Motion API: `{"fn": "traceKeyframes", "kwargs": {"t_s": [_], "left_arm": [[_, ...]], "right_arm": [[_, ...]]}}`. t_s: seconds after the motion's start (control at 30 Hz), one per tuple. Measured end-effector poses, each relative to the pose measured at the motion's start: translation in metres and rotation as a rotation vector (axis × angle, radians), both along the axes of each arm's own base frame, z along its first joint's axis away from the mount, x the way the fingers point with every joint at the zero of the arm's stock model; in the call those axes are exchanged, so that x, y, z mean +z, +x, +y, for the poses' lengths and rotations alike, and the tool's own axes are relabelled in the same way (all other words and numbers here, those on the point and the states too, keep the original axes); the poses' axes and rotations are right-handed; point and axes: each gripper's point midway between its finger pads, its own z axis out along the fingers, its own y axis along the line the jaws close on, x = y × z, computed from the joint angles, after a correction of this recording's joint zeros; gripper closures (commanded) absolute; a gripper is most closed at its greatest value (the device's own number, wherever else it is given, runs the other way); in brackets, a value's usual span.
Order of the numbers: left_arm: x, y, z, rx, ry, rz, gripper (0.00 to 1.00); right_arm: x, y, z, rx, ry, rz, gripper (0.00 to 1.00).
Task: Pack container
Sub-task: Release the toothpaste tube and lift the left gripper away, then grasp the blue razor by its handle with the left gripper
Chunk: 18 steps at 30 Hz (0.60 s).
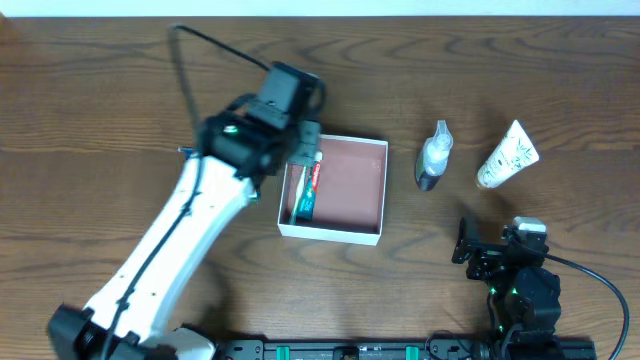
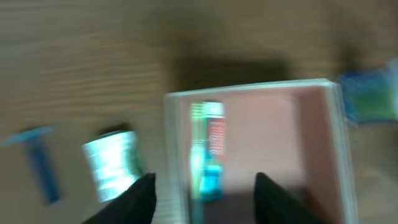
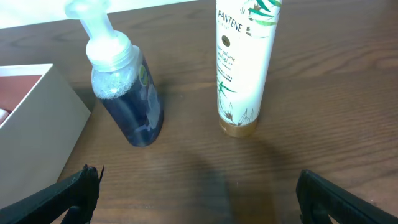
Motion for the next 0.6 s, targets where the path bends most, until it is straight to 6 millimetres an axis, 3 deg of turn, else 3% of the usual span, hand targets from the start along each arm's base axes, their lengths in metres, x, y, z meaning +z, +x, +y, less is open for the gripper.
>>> {"fn": "traceKeyframes", "kwargs": {"t_s": [0.17, 0.33, 0.43, 0.6], "left_arm": [[-0.015, 0.016, 0.089, 0.232, 0.093, 0.063, 0.41], [-0.061, 0.03, 0.172, 0.387, 0.098, 0.215, 0.33], [-0.095, 0.03, 0.202, 0.435, 0.095, 0.316, 0.31], [-0.142, 0.03, 0.23, 0.451, 0.095, 0.433, 0.3]], "right_arm": [[0.0, 0.0, 0.0, 0.0, 0.0, 0.0, 0.01], [0.0, 0.0, 0.0, 0.0, 0.0, 0.0, 0.01], [0.0, 0.0, 0.0, 0.0, 0.0, 0.0, 0.01], [0.0, 0.0, 0.0, 0.0, 0.0, 0.0, 0.01]]}}
